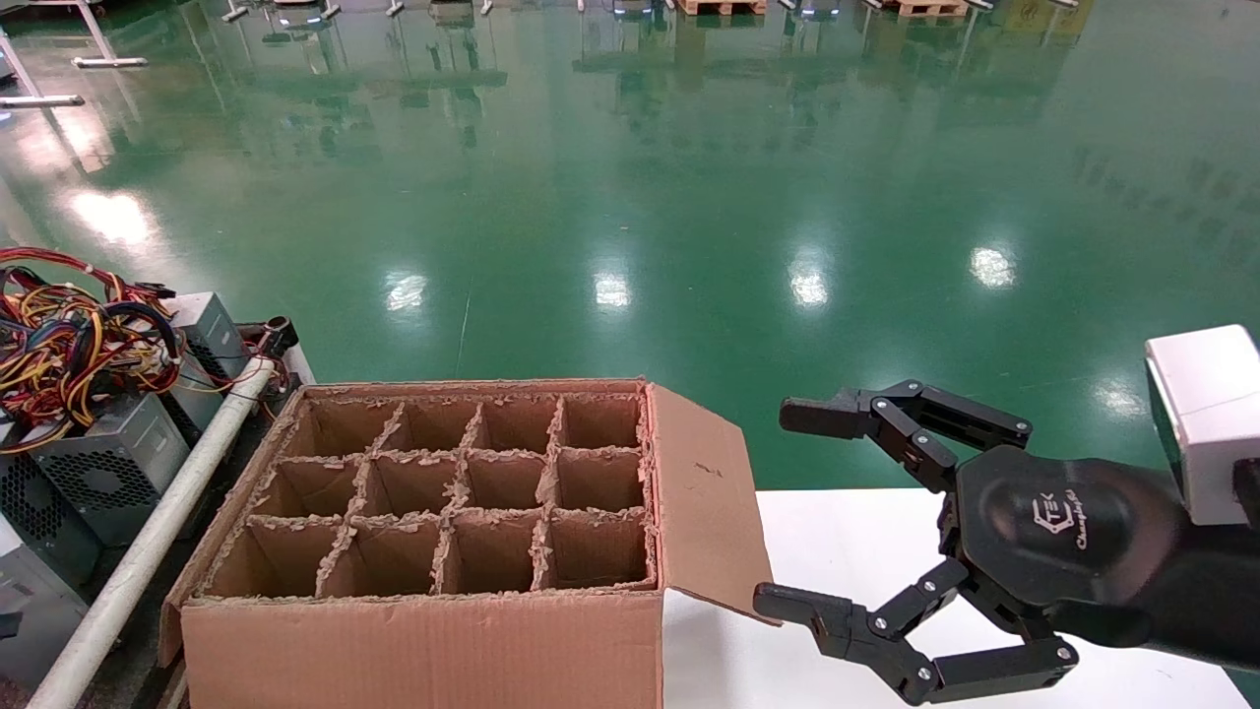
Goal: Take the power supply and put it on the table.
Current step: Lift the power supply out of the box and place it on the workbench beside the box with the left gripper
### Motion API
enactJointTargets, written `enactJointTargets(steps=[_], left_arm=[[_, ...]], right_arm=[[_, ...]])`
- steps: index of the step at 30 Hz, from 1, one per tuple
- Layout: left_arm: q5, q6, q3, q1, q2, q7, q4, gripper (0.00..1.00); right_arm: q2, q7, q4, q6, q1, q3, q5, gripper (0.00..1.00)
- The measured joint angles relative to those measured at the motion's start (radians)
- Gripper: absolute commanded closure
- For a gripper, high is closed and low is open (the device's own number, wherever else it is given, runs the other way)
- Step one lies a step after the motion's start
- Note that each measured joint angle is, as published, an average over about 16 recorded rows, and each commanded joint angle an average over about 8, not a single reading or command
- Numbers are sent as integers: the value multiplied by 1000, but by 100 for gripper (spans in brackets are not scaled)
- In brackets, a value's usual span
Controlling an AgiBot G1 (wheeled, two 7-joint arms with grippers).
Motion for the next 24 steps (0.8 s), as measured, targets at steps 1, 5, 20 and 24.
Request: enactJointTargets(steps=[1, 5, 20, 24], left_arm=[[-13, -10, 21, -1, -4, 5, -3, 100], [-66, -58, 111, -8, -19, 25, -20, 100], [-276, -294, 466, -32, -78, 119, -158, 100], [-316, -341, 532, -39, -95, 141, -193, 69]], right_arm=[[0, 0, 0, 0, 0, 0, 0, 0], [0, 0, 0, 0, 0, 0, 0, 0], [0, 0, 0, 0, 0, 0, 0, 0], [0, 0, 0, 0, 0, 0, 0, 0]])
